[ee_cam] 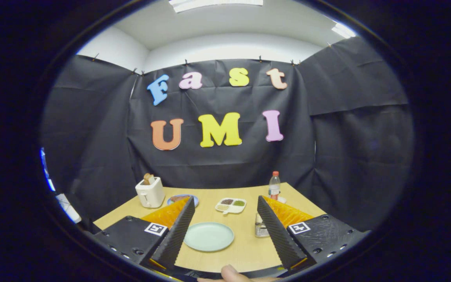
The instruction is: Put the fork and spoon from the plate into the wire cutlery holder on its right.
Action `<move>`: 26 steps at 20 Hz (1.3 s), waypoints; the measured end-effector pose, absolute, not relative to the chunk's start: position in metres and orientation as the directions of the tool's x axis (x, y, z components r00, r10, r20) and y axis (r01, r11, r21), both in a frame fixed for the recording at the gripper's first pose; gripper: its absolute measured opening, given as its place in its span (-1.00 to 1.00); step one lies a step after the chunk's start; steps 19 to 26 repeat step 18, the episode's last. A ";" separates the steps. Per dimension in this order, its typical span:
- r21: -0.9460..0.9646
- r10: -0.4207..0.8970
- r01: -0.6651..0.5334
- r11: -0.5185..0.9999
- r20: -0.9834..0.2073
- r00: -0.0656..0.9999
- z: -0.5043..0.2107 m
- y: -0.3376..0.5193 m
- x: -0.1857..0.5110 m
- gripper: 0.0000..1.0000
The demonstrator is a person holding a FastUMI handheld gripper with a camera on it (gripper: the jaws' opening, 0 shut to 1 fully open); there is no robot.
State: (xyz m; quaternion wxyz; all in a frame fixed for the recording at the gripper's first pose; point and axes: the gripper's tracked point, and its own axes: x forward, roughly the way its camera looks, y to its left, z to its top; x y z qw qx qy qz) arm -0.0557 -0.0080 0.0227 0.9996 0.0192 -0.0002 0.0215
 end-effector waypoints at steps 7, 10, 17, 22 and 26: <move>0.038 0.084 -0.087 0.996 0.070 0.994 0.025 0.002 -0.077 0.92; 0.024 0.082 -0.083 0.996 0.057 0.995 0.020 0.001 -0.074 0.92; 0.009 0.080 -0.081 0.997 0.033 0.996 0.009 -0.002 -0.062 0.92; 0.006 0.079 -0.079 0.997 0.029 0.996 0.008 -0.003 -0.061 0.92; 0.006 0.079 -0.079 0.997 0.029 0.996 0.008 -0.003 -0.061 0.92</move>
